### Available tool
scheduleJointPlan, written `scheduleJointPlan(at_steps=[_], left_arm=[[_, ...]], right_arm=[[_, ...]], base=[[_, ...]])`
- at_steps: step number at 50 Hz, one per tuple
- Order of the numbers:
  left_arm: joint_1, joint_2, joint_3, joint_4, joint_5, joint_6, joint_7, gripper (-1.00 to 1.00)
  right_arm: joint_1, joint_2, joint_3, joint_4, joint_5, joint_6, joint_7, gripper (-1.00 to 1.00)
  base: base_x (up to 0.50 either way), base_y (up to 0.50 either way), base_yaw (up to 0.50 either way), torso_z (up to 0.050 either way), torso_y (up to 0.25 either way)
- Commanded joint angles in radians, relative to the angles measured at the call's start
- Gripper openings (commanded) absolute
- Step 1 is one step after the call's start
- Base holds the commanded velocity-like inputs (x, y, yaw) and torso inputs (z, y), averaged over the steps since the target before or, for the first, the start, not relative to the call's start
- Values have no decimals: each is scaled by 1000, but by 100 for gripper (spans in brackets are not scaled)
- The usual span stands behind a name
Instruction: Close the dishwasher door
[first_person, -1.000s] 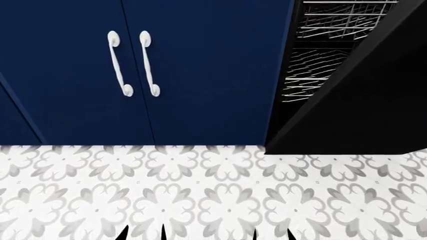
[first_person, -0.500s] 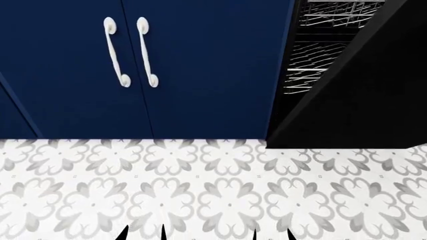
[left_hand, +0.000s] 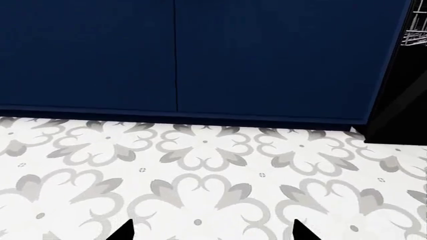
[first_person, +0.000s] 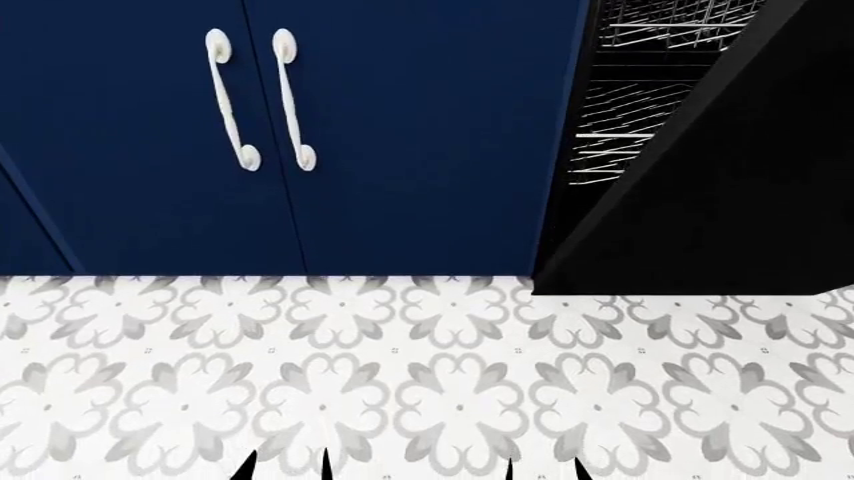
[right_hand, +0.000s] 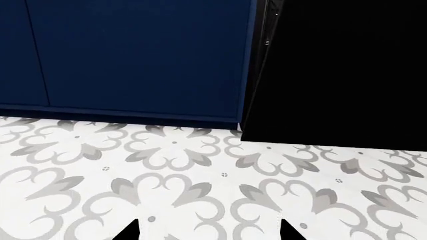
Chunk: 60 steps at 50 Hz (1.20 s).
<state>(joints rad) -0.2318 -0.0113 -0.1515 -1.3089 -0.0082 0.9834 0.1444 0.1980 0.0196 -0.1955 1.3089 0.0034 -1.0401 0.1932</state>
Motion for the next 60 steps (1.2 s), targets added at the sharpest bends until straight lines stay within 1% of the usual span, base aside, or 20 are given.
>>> scheduleJointPlan(at_steps=[1, 10, 60], left_arm=[[0, 3, -21, 0, -7, 7, 29, 100], [0, 5, -30, 0, -2, 7, 30, 100], [-1, 5, -32, 0, -3, 8, 32, 100]], right_arm=[[-1, 0, 1, 0, 0, -1, -1, 100], [0, -1, 10, 0, 1, -6, -10, 100], [1, -2, 17, 0, 0, -2, -18, 100]], base=[[0, 0, 0, 0, 0], [0, -9, 0, 0, 0], [0, -499, 0, 0, 0]])
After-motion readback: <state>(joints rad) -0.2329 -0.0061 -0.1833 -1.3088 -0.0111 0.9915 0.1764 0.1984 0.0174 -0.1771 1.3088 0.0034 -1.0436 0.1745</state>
